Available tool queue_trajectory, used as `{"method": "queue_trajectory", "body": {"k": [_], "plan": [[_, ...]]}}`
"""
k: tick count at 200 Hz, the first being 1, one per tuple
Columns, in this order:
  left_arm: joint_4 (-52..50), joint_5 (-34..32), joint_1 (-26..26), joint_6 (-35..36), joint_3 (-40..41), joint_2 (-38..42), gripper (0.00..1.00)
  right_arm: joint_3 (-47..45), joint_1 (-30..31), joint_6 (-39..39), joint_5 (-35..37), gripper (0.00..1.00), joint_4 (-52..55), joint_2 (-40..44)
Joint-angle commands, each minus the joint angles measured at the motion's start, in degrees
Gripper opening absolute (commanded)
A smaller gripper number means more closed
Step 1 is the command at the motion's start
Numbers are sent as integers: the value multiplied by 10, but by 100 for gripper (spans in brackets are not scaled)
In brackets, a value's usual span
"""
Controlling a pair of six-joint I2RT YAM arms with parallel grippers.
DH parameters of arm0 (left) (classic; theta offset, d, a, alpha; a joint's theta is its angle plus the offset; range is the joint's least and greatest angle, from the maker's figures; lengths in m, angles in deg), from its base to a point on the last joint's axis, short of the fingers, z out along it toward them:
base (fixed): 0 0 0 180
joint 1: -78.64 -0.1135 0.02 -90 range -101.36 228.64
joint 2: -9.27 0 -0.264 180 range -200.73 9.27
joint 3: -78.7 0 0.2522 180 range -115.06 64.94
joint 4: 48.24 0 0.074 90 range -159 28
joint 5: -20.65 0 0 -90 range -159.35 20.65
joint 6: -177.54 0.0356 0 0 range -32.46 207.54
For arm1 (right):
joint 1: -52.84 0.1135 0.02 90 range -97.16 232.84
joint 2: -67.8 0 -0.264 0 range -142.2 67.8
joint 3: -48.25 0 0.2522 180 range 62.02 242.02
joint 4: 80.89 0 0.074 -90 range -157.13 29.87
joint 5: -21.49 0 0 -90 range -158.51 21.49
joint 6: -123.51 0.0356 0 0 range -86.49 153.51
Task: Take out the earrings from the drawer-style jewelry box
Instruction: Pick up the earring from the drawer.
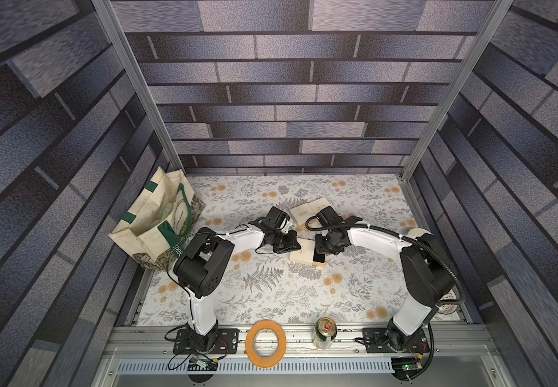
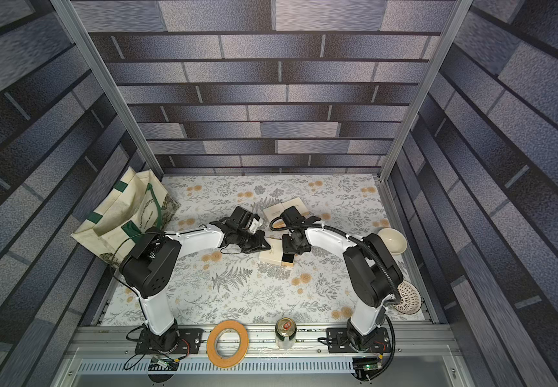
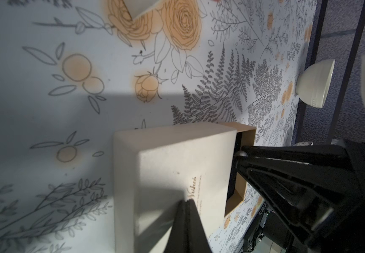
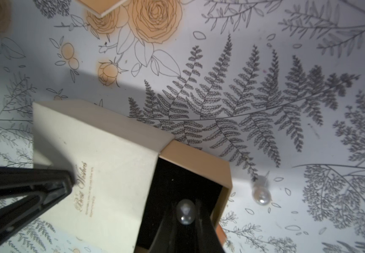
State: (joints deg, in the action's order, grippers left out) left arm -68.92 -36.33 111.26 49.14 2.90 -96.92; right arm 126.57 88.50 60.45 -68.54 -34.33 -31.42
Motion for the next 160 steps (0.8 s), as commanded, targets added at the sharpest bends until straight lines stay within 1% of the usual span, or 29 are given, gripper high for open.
{"method": "queue_trajectory", "body": {"k": [1,45,69,122,130,135,160], "plan": [[-44,-53,-2,6,20,-31,0,10,4,-5,11,4,17,23],[-43,-54,-1,5,20,-31,0,9,5,-5,14,3,25,39],[-42,-54,-1,4,21,-31,0,2,4,-2,24,2,29,64],[-43,-54,-2,3,21,-31,0,-29,4,17,78,1,53,152],[-43,-53,-2,4,21,-32,0,-29,4,19,86,0,60,160],[-43,-53,-2,4,21,-31,0,-50,3,22,92,0,65,164],[-44,-53,-2,4,21,-32,0,-62,0,30,110,0,85,175]]}}
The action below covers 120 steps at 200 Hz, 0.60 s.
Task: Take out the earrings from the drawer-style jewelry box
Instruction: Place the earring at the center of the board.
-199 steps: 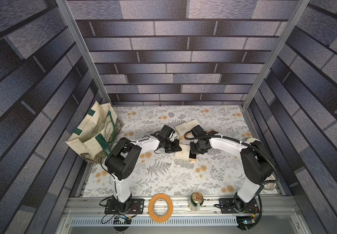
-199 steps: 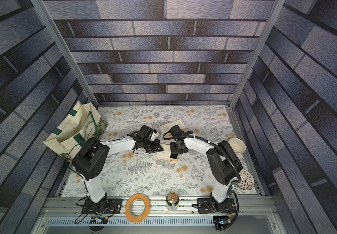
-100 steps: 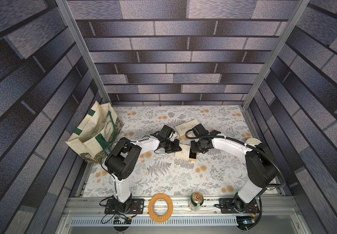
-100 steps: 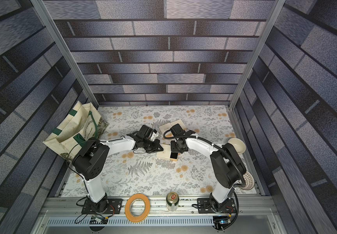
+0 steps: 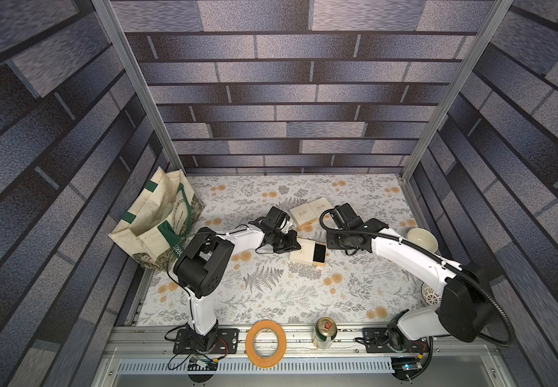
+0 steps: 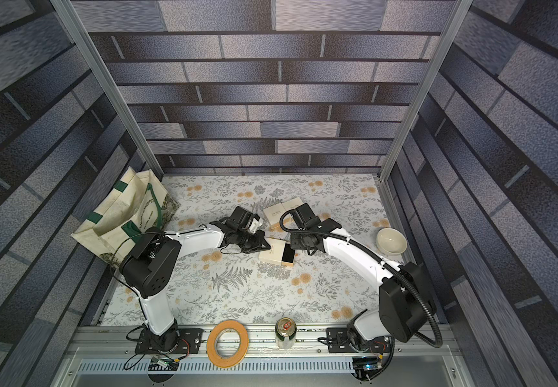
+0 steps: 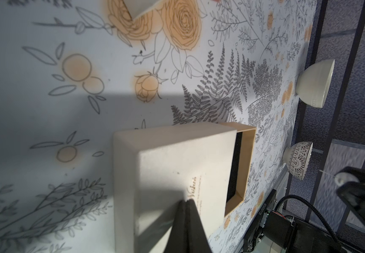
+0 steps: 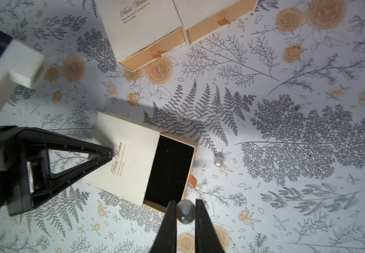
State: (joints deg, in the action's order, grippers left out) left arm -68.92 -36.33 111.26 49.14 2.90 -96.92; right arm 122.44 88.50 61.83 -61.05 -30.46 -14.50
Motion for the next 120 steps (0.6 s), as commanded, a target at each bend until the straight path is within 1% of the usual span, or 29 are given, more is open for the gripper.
{"method": "queue_trajectory", "body": {"k": [1,46,71,120], "plan": [[-44,-53,-2,5,21,-32,0,-22,0,17,35,0,46,6],[-44,-52,-2,5,21,-32,0,-41,-14,25,21,0,54,5],[-48,-52,-3,7,17,-32,0,-48,-23,20,6,0,61,-16],[-53,-52,-2,6,20,-28,0,-57,-32,11,-27,0,34,-53]]}}
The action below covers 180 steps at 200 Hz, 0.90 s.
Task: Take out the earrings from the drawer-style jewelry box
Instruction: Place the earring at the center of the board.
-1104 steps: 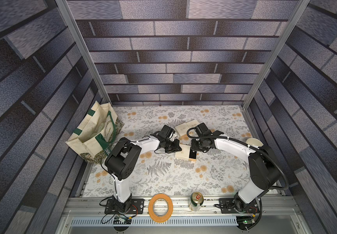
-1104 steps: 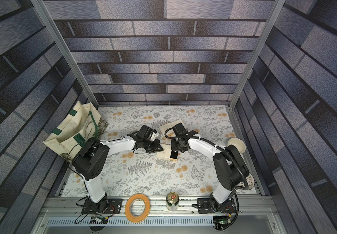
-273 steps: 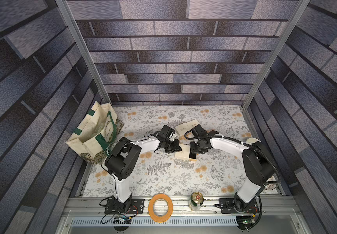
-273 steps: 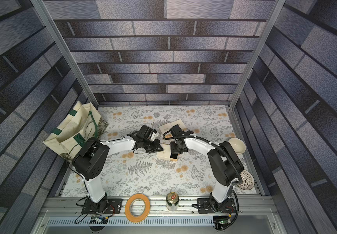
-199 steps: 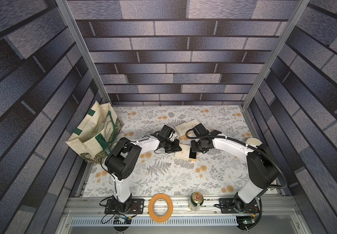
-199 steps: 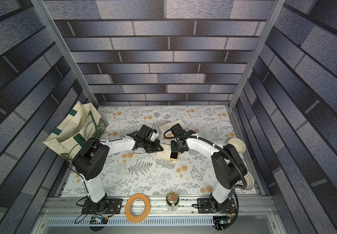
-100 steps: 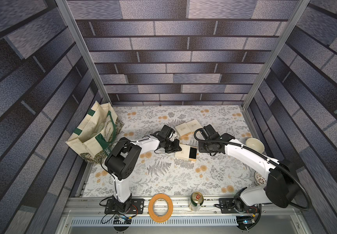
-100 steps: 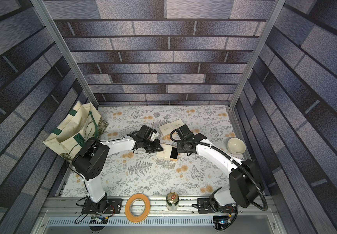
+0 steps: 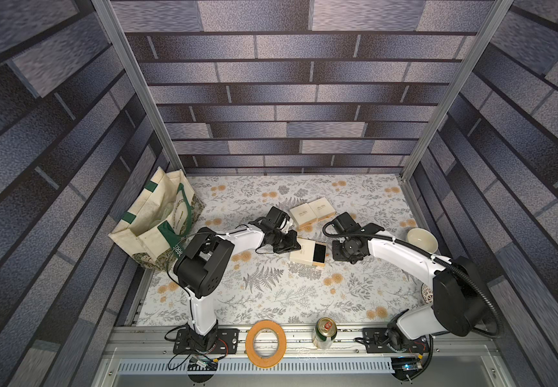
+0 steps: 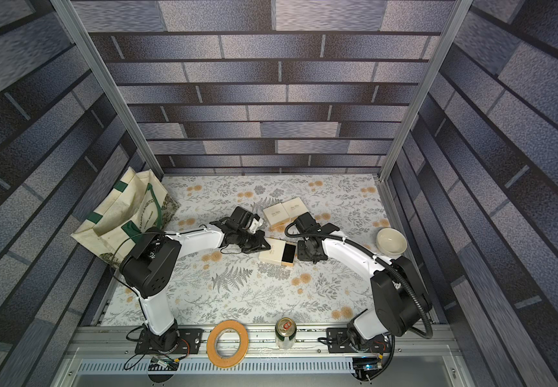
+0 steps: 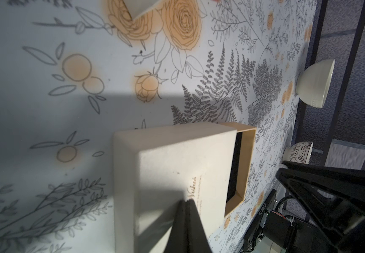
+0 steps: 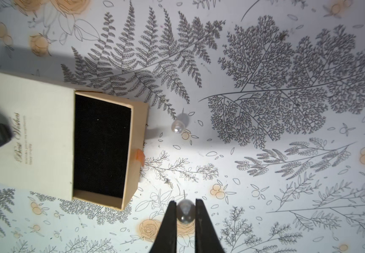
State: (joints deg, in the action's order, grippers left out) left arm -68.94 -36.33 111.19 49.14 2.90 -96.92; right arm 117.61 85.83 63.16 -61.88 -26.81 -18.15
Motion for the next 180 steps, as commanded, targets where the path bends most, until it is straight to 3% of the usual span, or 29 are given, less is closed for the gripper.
{"method": "queue_trajectory", "body": {"k": [1,180], "plan": [[-53,-52,-2,6,20,-28,0,-8,-6,-2,-20,0,-3,-17],[-62,-51,-4,12,12,-32,0,7,-14,-15,-40,4,-38,-89]]}}
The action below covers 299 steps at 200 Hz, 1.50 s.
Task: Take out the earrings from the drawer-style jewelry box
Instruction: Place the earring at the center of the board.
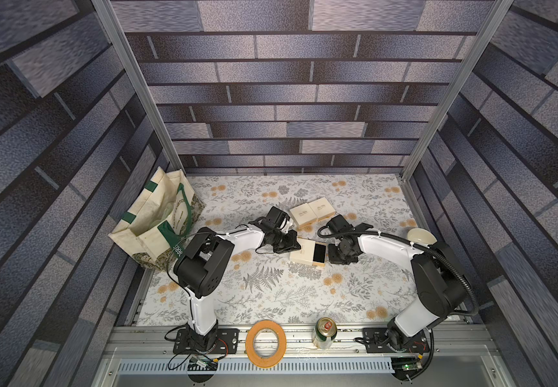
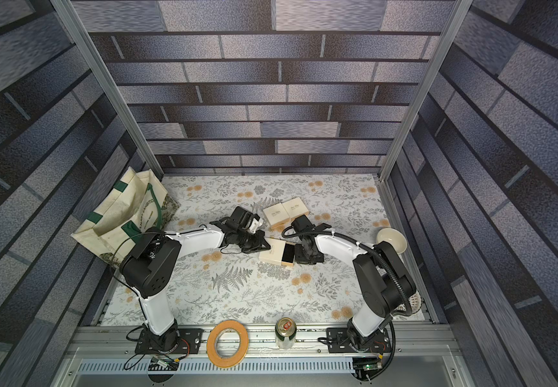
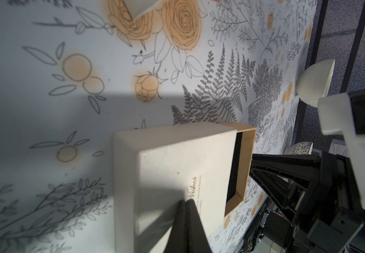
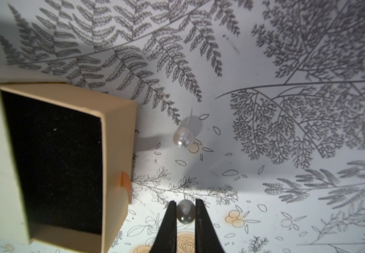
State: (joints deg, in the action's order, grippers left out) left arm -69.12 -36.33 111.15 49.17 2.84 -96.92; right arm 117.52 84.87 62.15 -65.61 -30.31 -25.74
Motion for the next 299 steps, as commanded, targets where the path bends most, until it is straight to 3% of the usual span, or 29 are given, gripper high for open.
{"method": "queue_trajectory", "body": {"k": [1,133,299], "plan": [[-59,-51,-4,12,13,-32,0,7,-5,-5,-2,4,-3,-14],[-56,-53,-3,10,10,-33,0,17,-8,-14,1,12,-5,-29],[-56,-53,-3,6,8,-30,0,25,-10,-19,14,31,11,-1]]}}
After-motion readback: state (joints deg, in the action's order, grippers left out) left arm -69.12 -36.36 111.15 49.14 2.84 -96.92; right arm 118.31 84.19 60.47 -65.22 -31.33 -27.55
